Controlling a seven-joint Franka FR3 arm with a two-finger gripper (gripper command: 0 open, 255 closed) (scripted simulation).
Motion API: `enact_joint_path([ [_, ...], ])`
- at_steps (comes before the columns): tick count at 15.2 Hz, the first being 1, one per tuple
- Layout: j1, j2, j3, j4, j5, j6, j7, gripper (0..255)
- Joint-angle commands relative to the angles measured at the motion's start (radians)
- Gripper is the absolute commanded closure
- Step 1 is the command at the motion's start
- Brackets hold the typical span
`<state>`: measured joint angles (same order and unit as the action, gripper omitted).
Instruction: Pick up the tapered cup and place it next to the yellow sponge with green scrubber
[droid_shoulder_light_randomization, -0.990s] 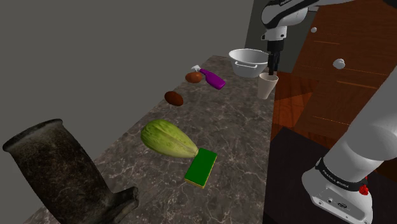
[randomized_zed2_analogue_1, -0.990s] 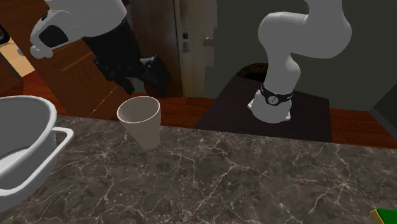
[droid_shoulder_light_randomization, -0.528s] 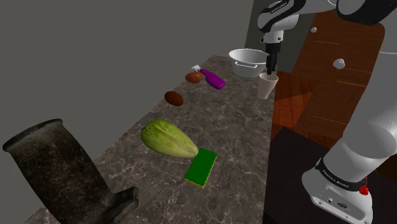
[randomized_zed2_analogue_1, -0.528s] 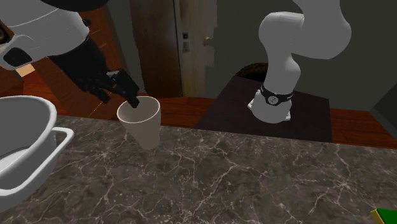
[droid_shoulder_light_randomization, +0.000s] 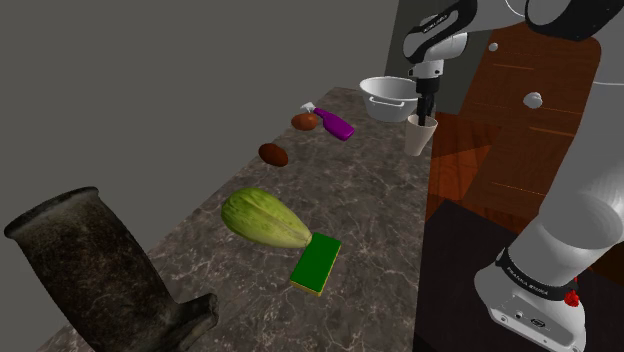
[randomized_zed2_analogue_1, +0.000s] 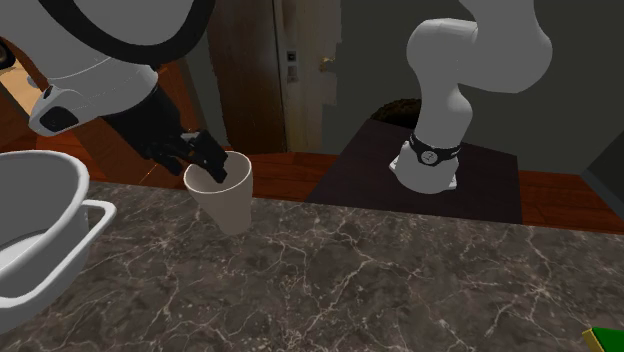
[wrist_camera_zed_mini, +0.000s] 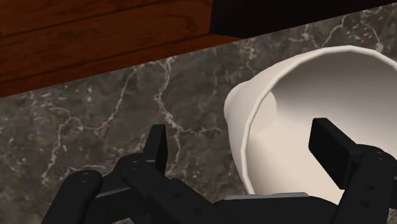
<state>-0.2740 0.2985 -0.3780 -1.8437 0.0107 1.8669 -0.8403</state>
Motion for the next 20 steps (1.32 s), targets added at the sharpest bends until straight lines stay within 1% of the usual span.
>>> enact_joint_path([
  [1,0.000,0.000,0.000,-0.003,0.000,0.003,0.000,0],
  [5,0.000,0.001,0.000,-0.002,0.000,0.003,0.000,0],
  [6,0.000,0.001,0.000,-0.002,0.000,0.003,0.000,255],
  [15,0.000,0.000,0.000,-0.003,0.000,0.003,0.000,255],
  [20,0.003,-0.026,-0.003,0.031,-0.009,-0.056,0.002,255],
])
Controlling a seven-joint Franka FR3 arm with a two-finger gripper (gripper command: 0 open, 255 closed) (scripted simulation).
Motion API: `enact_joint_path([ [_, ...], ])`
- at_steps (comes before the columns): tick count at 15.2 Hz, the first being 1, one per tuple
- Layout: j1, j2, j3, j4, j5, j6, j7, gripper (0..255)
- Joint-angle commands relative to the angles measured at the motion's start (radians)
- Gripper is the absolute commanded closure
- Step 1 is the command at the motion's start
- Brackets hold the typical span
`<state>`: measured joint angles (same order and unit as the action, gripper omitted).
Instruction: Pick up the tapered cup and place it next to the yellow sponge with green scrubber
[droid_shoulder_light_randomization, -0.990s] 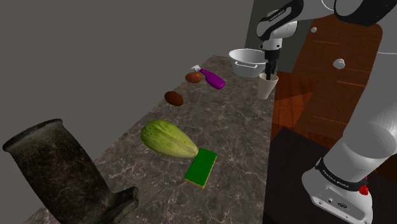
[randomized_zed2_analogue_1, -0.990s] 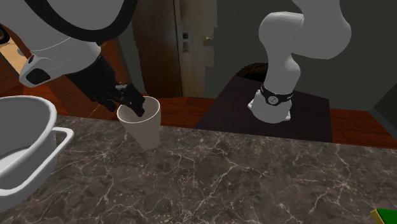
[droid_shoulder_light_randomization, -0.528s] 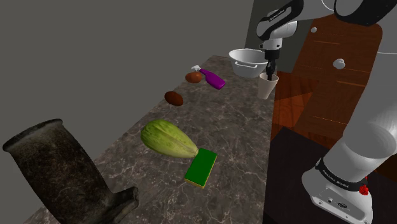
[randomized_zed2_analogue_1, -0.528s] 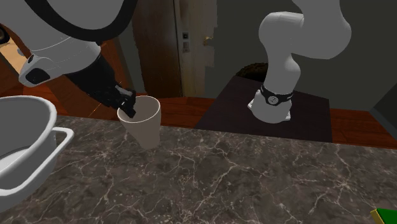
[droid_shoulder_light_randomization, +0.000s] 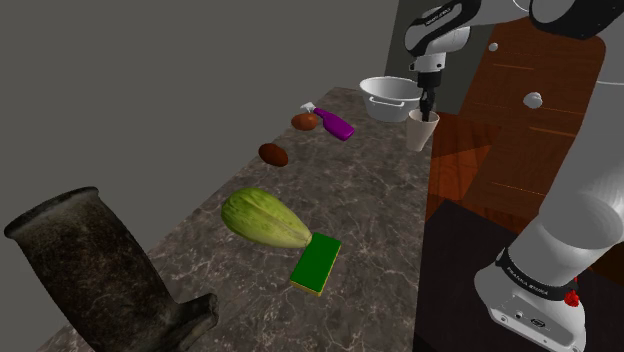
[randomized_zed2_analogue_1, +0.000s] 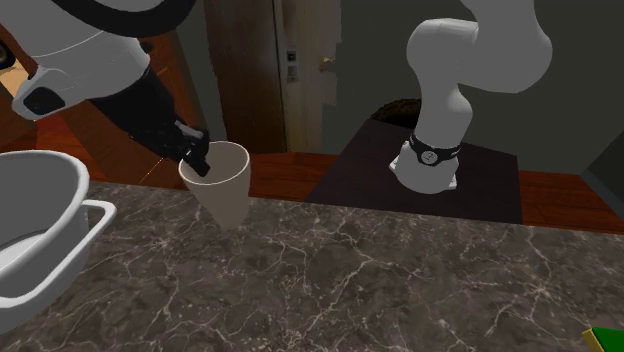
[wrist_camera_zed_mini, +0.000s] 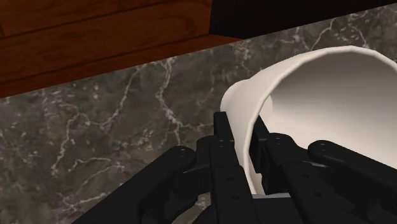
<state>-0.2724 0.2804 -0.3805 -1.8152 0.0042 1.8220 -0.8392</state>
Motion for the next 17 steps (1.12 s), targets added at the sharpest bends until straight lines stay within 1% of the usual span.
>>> enact_joint_path([
  [1,0.002,-0.013,-0.001,0.010,-0.005,-0.023,0.001,255],
  [17,0.005,-0.063,-0.007,0.164,-0.023,-0.223,-0.001,255],
])
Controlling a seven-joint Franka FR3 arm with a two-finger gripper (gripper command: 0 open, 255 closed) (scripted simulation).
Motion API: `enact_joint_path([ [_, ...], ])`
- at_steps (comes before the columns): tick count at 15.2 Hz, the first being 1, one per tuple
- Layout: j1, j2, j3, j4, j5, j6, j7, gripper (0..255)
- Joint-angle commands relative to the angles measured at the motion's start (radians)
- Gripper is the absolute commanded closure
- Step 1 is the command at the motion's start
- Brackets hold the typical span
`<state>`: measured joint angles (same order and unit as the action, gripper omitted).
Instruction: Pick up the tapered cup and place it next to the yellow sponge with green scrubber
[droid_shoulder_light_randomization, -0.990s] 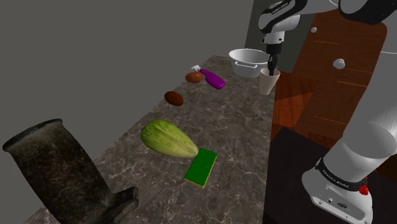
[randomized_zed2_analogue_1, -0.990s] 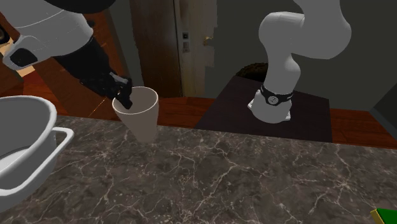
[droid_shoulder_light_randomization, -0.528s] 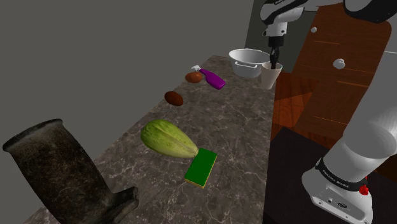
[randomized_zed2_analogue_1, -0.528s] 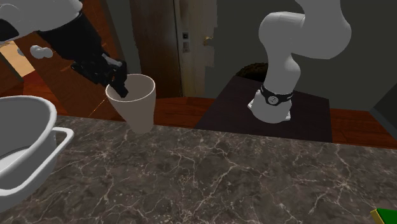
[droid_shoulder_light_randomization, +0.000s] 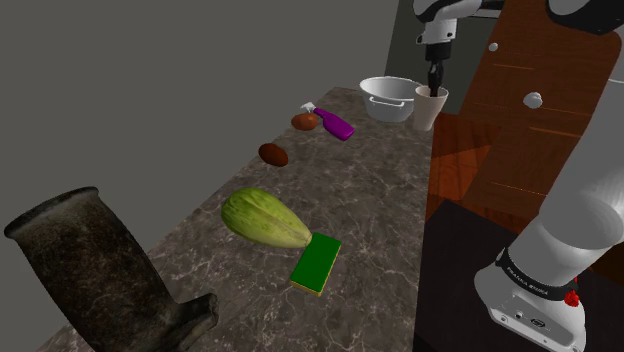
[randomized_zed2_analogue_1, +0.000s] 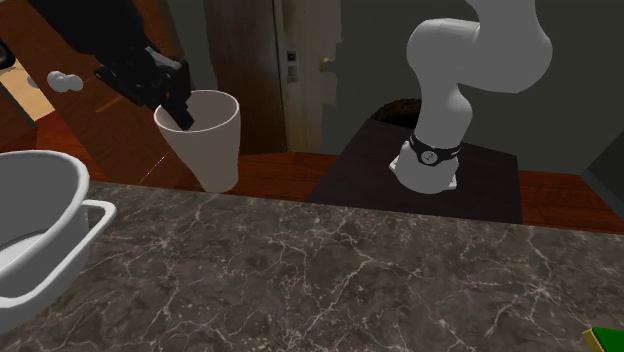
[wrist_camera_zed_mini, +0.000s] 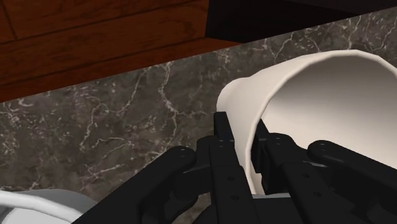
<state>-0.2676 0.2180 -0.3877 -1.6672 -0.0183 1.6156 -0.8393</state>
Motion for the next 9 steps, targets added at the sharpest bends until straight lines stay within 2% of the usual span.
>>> enact_joint_path([
  [1,0.000,-0.001,0.000,0.028,-0.001,-0.029,-0.001,255],
  [9,-0.003,-0.002,-0.003,0.134,-0.002,-0.136,-0.008,255],
])
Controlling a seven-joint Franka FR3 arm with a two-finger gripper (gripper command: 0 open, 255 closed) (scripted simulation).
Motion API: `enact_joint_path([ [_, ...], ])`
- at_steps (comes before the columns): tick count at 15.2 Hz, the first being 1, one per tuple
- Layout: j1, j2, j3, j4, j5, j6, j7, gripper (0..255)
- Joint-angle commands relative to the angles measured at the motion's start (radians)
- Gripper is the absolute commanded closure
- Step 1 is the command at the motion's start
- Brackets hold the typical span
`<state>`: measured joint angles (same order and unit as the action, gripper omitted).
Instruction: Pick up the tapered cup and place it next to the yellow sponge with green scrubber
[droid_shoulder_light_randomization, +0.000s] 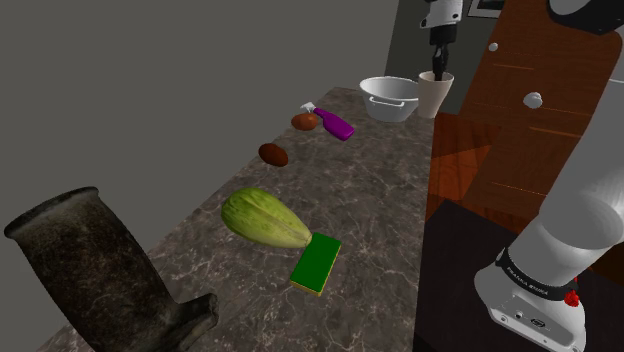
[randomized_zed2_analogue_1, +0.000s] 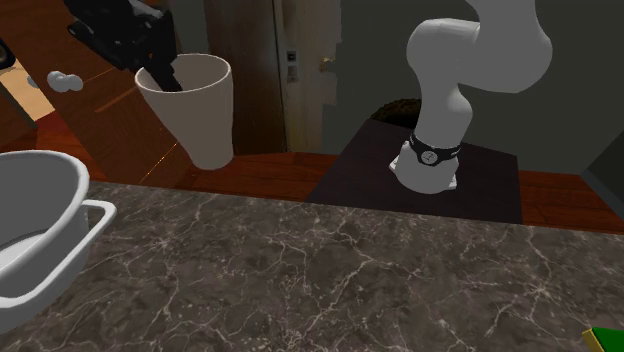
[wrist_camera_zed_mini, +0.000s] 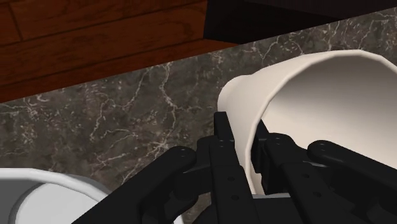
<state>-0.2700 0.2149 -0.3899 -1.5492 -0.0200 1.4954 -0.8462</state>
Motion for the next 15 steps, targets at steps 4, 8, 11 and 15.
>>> enact_joint_path([
  [4,-0.004,0.007,-0.002,0.078,0.001,-0.072,-0.007,255],
  [8,-0.008,0.017,-0.003,0.144,0.004,-0.128,-0.013,255],
  [11,0.043,-0.099,0.018,0.000,-0.024,-0.097,0.058,255],
  [15,0.096,-0.236,0.058,-0.158,-0.048,-0.073,0.156,255],
])
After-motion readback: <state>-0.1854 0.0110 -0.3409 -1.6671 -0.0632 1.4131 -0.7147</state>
